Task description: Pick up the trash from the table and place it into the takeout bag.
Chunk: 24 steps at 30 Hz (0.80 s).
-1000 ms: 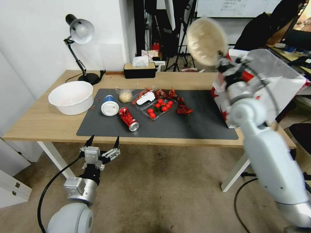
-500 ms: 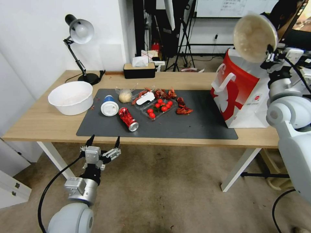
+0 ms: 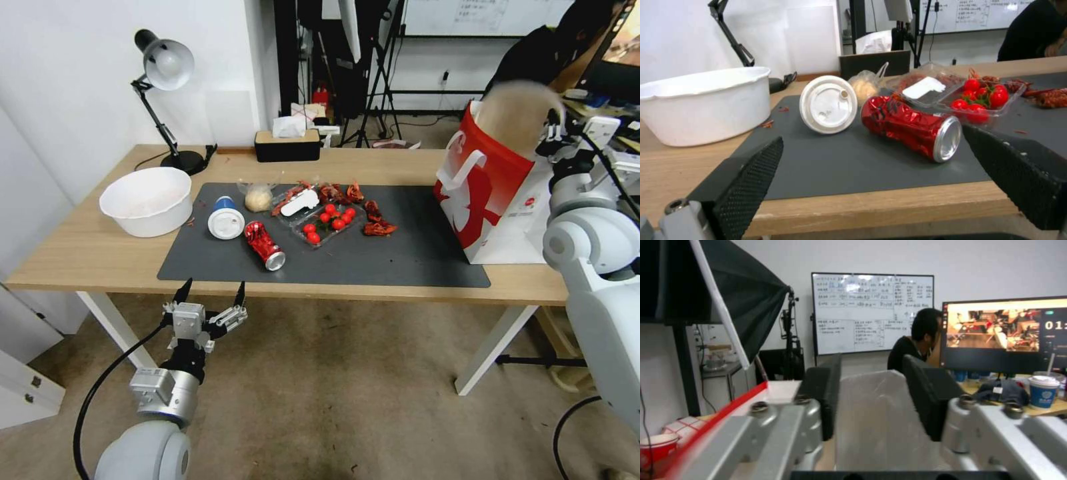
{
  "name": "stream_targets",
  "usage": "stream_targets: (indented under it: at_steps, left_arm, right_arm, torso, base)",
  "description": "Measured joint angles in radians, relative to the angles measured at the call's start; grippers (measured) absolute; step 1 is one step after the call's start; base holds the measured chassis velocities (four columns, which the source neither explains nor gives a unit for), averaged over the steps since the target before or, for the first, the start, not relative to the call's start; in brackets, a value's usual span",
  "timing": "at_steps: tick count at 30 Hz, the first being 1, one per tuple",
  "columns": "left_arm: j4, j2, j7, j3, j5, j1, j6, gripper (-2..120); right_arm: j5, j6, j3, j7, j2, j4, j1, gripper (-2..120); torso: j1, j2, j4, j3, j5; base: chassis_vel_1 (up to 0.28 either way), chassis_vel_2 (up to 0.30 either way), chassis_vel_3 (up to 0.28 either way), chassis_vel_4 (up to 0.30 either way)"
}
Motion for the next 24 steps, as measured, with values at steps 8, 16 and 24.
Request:
stream_targets:
  at_steps: [8, 16, 24]
  left_arm:
    - [-0.001, 0.000, 0.000, 0.005, 0.005, 0.000, 0.000, 100]
    - [-0.001, 0.006, 0.001, 0.004, 0.004, -0.001, 0.000, 100]
    - [0.003, 0.009, 0.001, 0.003, 0.000, -0.005, 0.000, 100]
  right_arm:
    - [0.089, 0.040, 0.032, -0.018, -0.023, 0.044, -0.010, 70]
    - [0.303, 0.159, 0.037, -0.171, -0.049, 0.225, -0.091, 97]
    - [0.247, 0.227, 0.015, -0.258, -0.003, 0.343, -0.281, 100]
  torso:
    - [0.000, 0.000, -0.0002, 0.000, 0.0000]
    - [0.000, 0.000, -0.0001, 0.000, -0.0002]
    - [0.000, 0.000, -0.0001, 0.000, -0.0001]
  base:
    - [0.000, 0.000, 0.000, 0.000]
    - [0.000, 0.000, 0.000, 0.000]
    - [0.000, 0.000, 0.000, 0.000]
